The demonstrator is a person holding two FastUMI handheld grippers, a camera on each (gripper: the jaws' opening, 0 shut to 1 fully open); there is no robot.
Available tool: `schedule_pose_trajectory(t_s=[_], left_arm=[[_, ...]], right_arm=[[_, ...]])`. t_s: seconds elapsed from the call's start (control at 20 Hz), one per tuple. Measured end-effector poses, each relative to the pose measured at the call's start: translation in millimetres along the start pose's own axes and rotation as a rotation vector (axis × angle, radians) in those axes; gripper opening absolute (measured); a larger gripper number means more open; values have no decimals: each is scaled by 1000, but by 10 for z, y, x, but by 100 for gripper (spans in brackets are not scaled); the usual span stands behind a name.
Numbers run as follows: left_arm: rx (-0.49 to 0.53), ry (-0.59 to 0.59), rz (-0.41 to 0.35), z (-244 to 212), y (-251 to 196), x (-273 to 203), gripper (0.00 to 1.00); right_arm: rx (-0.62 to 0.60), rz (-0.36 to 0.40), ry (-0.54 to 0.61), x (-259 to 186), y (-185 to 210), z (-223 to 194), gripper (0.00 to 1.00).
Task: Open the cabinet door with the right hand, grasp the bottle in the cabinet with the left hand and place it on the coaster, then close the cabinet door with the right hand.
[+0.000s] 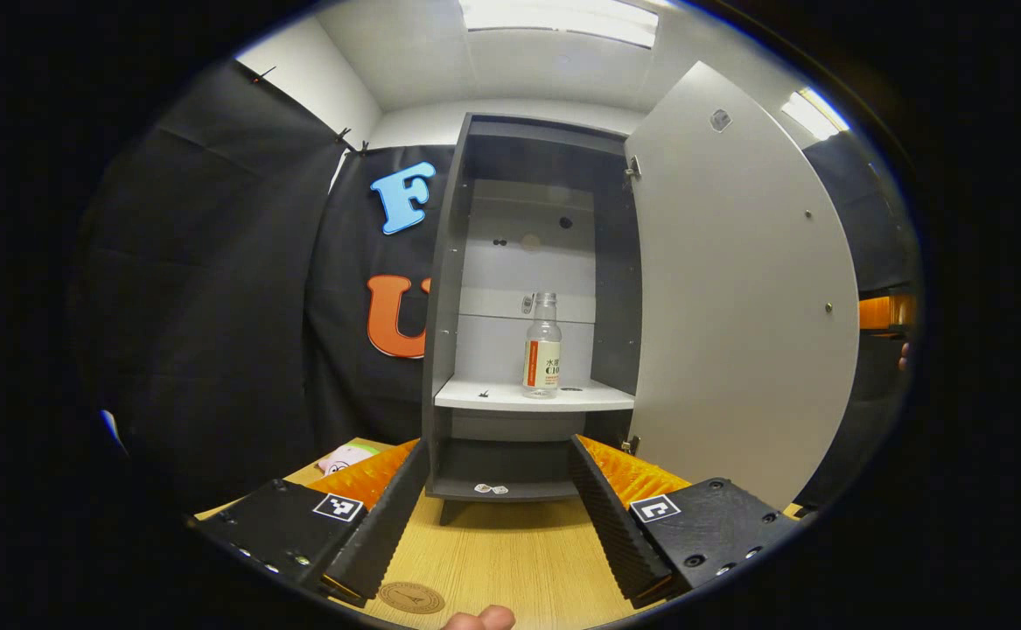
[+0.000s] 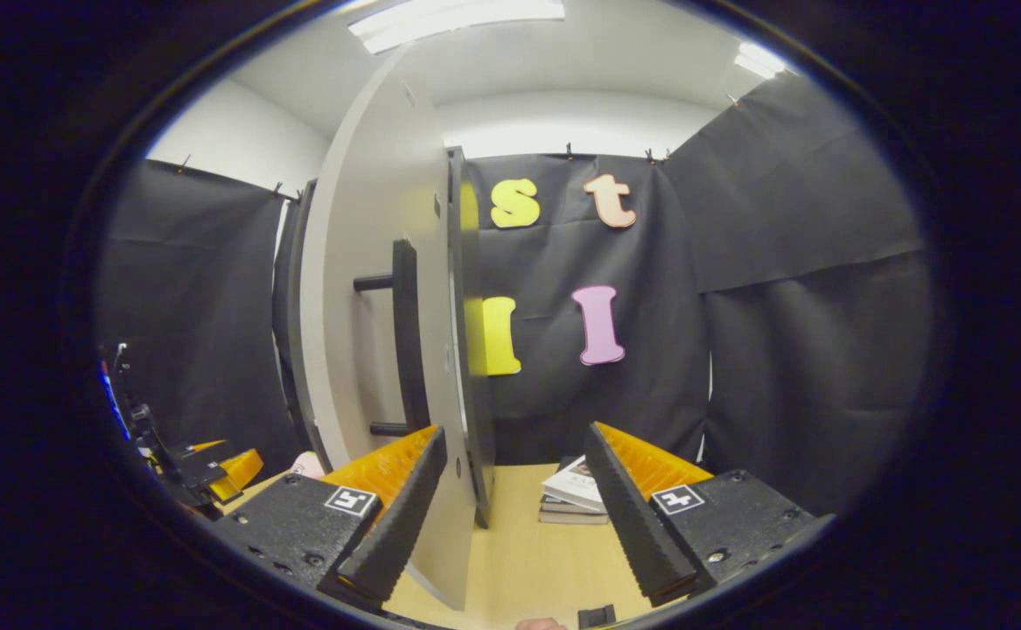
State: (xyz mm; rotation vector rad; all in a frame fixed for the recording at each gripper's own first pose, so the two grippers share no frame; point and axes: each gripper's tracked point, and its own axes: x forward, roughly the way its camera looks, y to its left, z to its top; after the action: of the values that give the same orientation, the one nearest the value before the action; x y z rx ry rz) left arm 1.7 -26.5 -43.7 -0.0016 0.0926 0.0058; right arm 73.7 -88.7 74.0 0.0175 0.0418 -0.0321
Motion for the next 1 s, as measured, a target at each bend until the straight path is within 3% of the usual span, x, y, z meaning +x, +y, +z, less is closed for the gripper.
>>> schedule_pose_trajectory(t_s=[0.35,0.65,1.0], left_arm=[[-38,-13,-120,314,-207,598,95],[-27,-49,-235,749,-501,1315,95],[13,-88,-245,1085,-679,2321,95]], right_arm=[[63,7,-48,28,7,72,99],[36,4,-48,32,-2,99,99],[21,2,-42,40,4,108,99]])
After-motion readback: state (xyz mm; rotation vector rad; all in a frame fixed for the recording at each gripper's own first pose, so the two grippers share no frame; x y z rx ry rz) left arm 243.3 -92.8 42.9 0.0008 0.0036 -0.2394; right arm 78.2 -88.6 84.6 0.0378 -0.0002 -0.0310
